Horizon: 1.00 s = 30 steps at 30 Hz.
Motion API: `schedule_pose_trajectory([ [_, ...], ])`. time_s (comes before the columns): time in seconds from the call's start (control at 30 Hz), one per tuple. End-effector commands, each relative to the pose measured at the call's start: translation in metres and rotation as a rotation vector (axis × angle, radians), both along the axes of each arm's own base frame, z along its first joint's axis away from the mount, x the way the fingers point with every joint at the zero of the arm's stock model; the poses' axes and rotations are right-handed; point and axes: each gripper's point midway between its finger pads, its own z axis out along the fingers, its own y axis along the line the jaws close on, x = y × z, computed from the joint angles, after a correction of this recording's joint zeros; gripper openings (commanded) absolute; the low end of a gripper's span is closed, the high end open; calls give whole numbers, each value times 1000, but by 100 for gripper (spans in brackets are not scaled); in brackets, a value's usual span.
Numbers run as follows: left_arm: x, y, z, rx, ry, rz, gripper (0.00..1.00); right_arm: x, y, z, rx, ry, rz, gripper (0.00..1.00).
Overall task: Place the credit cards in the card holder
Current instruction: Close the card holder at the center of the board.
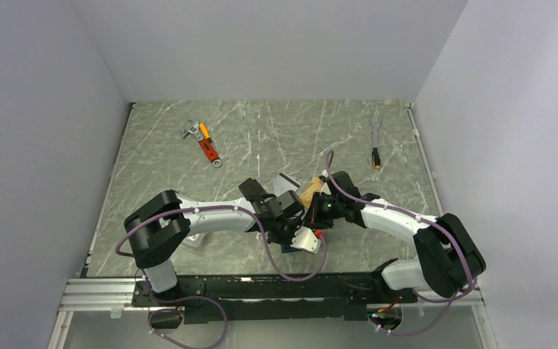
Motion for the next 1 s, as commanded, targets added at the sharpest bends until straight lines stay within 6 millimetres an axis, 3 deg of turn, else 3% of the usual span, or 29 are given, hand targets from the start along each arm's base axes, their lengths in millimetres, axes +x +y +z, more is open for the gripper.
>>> schedule_pose_trajectory([
  [0.0, 1, 12, -14, 48, -26, -7, 0, 9, 12, 8, -5, -26, -18, 0],
  [0.63, 1, 13, -10, 41, -35, -10, 0, 13, 2, -19, -112, 5, -108, 0],
  [0.97, 2, 14, -12, 39, -37, -10, 0, 8, 7, -25, -128, 20, -84, 0],
])
